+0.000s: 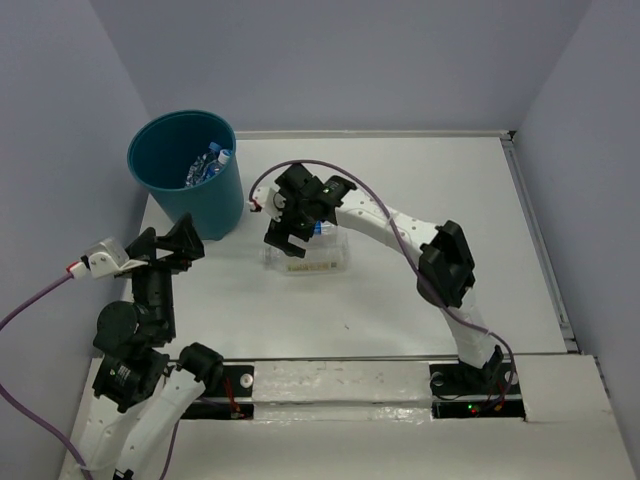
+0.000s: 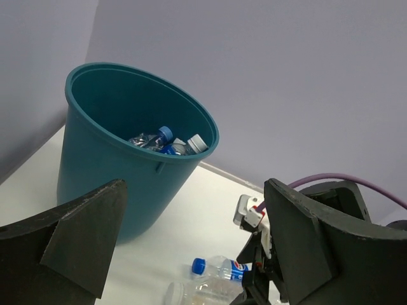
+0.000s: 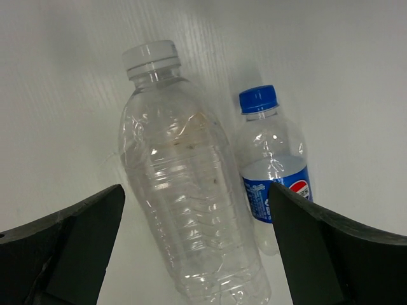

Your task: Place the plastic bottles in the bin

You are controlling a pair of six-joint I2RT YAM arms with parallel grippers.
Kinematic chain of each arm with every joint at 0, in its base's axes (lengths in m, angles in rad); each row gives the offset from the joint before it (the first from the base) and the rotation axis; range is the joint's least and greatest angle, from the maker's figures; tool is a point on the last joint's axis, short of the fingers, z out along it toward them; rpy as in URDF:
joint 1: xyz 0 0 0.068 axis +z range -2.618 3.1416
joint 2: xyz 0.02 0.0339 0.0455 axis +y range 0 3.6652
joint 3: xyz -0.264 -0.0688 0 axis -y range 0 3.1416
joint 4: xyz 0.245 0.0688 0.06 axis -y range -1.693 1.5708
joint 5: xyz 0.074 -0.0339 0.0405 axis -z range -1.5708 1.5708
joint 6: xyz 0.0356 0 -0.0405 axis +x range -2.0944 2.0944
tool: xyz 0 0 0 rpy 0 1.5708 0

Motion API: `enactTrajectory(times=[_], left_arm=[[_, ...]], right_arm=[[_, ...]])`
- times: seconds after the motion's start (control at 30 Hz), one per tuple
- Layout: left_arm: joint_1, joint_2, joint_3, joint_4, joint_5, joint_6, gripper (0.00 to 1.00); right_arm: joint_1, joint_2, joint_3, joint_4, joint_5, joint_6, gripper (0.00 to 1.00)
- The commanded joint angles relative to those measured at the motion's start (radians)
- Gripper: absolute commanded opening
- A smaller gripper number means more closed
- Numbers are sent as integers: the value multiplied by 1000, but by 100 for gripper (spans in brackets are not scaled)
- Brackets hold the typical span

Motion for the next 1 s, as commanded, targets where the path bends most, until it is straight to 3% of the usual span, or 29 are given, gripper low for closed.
enactTrajectory(times=[0.0, 0.5, 0.77, 0.97], left_arm=[[8, 17, -1, 47, 5, 15, 99], [8, 23, -3, 51, 13, 18, 99], [8, 16, -4, 54, 22, 16, 99], [7, 25, -1, 53, 34, 9, 99]], right_arm=[[37, 11, 28, -55, 9, -32, 100], [74, 132, 34, -44, 85, -35, 98], [74, 66, -36, 68, 102, -21, 66], [74, -82, -81, 116, 83, 19, 59]])
